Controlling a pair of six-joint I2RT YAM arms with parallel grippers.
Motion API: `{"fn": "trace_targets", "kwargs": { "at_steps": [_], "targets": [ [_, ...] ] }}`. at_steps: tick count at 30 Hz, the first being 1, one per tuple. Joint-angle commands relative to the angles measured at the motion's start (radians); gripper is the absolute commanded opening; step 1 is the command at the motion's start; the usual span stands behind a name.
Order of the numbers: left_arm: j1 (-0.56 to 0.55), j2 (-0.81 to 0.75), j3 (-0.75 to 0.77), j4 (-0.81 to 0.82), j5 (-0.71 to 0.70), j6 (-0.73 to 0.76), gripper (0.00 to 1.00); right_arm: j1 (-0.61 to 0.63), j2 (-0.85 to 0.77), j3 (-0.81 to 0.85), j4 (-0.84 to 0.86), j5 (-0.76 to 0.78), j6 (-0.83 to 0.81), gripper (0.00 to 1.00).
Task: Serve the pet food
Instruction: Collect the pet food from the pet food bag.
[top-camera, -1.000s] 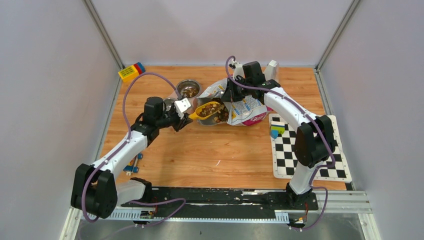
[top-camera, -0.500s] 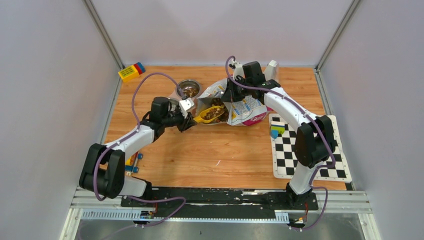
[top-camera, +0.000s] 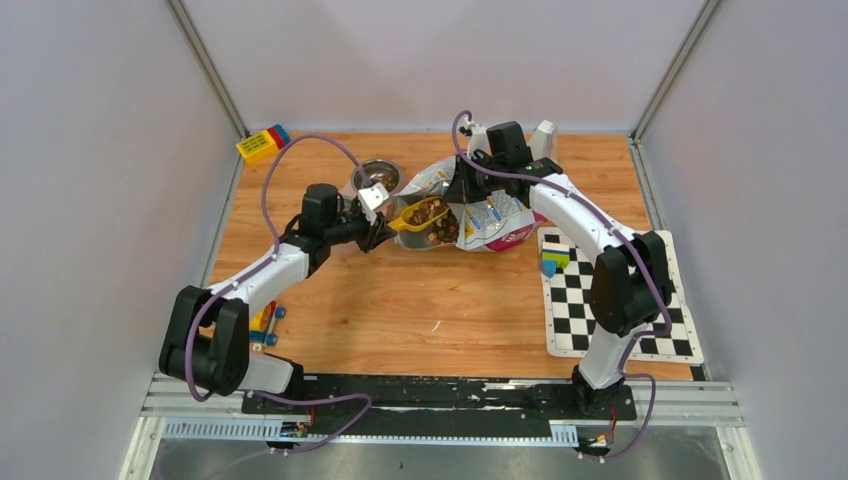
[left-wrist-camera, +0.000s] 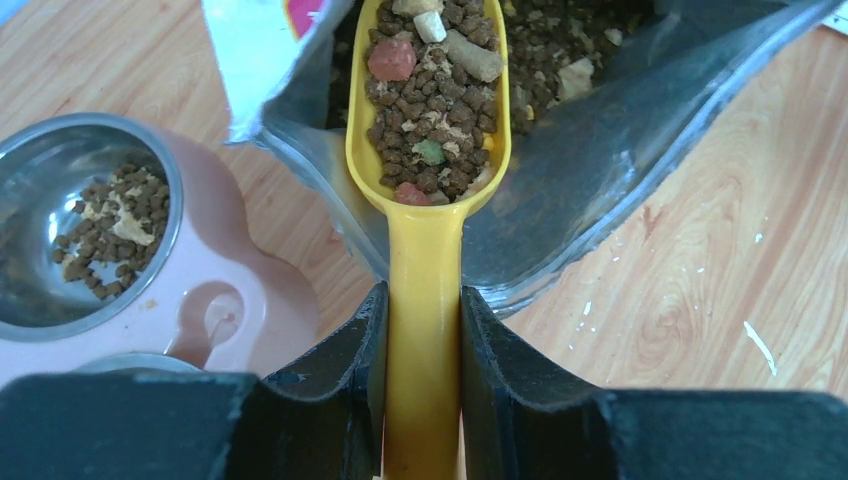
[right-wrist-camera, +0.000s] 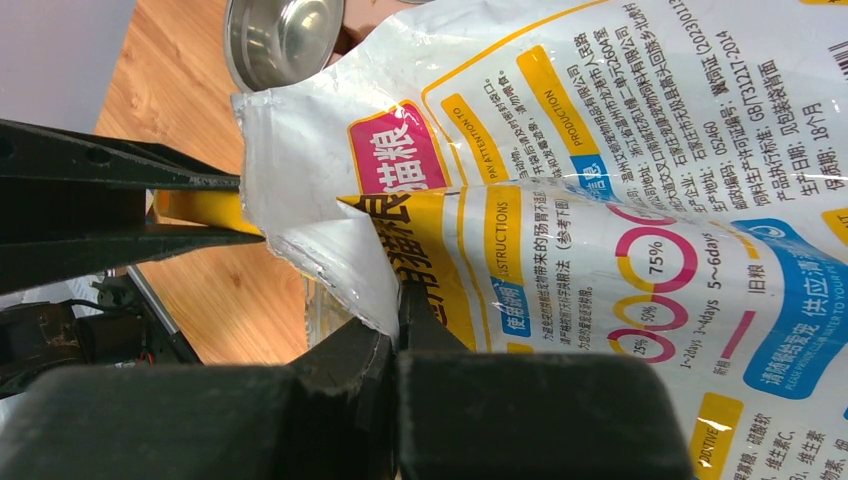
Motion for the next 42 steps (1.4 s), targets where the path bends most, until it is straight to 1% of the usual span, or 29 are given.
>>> {"fn": "trace_targets", "kwargs": {
  "at_steps": [1,3,5,6,9,10,11,12,14,15,16,18,19,20,21,22,23,25,26,27,28,29,30,31,32,33,34,39,42],
  "targets": [
    [0.020,0.032,0.068,0.013,-0.021,-0.045,0.00,-0.004,-0.028,0.046,-0.009,-0.034,0.002,0.00],
    [0.031,0.071,0.139,-0.110,0.071,0.001,0.00,-0.002,-0.028,0.048,-0.009,-0.037,0.004,0.00],
    [0.005,0.088,0.144,-0.118,-0.068,-0.004,0.00,-0.002,-0.026,0.048,-0.009,-0.036,0.003,0.00],
    [-0.008,0.088,0.142,-0.118,-0.084,0.023,0.00,-0.002,-0.025,0.047,-0.008,-0.036,0.003,0.00],
    [0.019,0.080,0.124,-0.092,0.091,-0.010,0.00,-0.002,-0.027,0.047,-0.009,-0.037,0.003,0.00],
    [0.013,0.067,0.113,-0.031,0.061,-0.050,0.00,-0.002,-0.026,0.047,-0.009,-0.037,0.002,0.00],
    [-0.001,0.058,0.092,-0.010,-0.079,-0.054,0.00,-0.002,-0.026,0.048,-0.009,-0.037,0.002,0.00],
    [-0.003,0.038,0.079,0.050,-0.101,-0.067,0.00,-0.002,-0.025,0.048,-0.010,-0.038,0.003,0.00],
    [0.043,0.031,0.061,0.107,0.095,-0.140,0.00,-0.002,-0.026,0.048,-0.011,-0.040,0.003,0.00],
    [0.040,0.031,0.066,0.108,0.069,-0.160,0.00,-0.002,-0.026,0.047,-0.011,-0.039,0.003,0.00],
    [0.022,0.031,0.072,0.080,-0.083,-0.142,0.00,-0.002,-0.025,0.047,-0.010,-0.037,0.002,0.00],
    [-0.048,0.044,0.109,-0.029,-0.178,-0.009,0.00,-0.002,-0.025,0.048,-0.012,-0.039,0.001,0.00],
    [-0.036,0.049,0.130,-0.063,-0.080,0.009,0.00,-0.002,-0.024,0.048,-0.012,-0.040,0.002,0.00],
    [-0.022,0.050,0.136,-0.108,0.090,0.011,0.00,-0.002,-0.025,0.048,-0.011,-0.041,0.002,0.00],
    [-0.023,0.040,0.118,-0.084,0.075,-0.053,0.00,-0.002,-0.024,0.047,-0.011,-0.040,0.002,0.00],
    [-0.040,0.035,0.104,-0.023,-0.076,-0.053,0.00,-0.002,-0.023,0.049,-0.011,-0.040,0.002,0.00],
    [-0.061,0.036,0.098,-0.014,-0.126,-0.029,0.00,-0.002,-0.020,0.052,-0.012,-0.040,0.003,0.00],
    [0.008,0.052,0.112,-0.011,0.041,-0.106,0.00,-0.002,-0.021,0.052,-0.015,-0.044,0.005,0.00],
    [0.026,0.057,0.113,0.019,0.066,-0.143,0.00,-0.002,-0.023,0.048,-0.014,-0.043,0.003,0.00],
    [0.011,0.061,0.124,-0.005,-0.016,-0.123,0.00,-0.002,-0.026,0.047,-0.015,-0.040,0.002,0.00],
    [-0.011,0.065,0.135,-0.032,-0.201,-0.086,0.00,-0.002,-0.028,0.046,-0.015,-0.036,0.000,0.00],
    [-0.015,0.066,0.154,-0.066,-0.194,-0.057,0.00,-0.002,-0.030,0.045,-0.015,-0.037,0.000,0.00],
    [0.055,0.065,0.134,-0.037,0.033,-0.090,0.00,-0.002,-0.032,0.045,-0.015,-0.038,0.000,0.00],
    [0.076,0.056,0.112,0.079,0.112,-0.227,0.00,-0.002,-0.033,0.044,-0.014,-0.037,0.001,0.00],
    [0.049,0.048,0.101,0.086,0.005,-0.235,0.00,-0.002,-0.032,0.045,-0.013,-0.037,0.000,0.00],
    [0.010,0.043,0.115,0.005,-0.103,-0.127,0.00,-0.002,-0.029,0.046,-0.015,-0.038,0.000,0.00],
    [-0.041,0.049,0.146,-0.033,-0.282,-0.065,0.00,-0.002,-0.027,0.049,-0.014,-0.039,0.002,0.00],
    [-0.062,0.003,0.088,0.027,-0.083,-0.051,0.00,-0.001,-0.022,0.047,-0.016,-0.040,0.002,0.00],
    [-0.112,0.008,0.101,0.025,-0.184,-0.035,0.00,0.000,-0.021,0.050,-0.015,-0.040,0.002,0.00]
  ]
}}
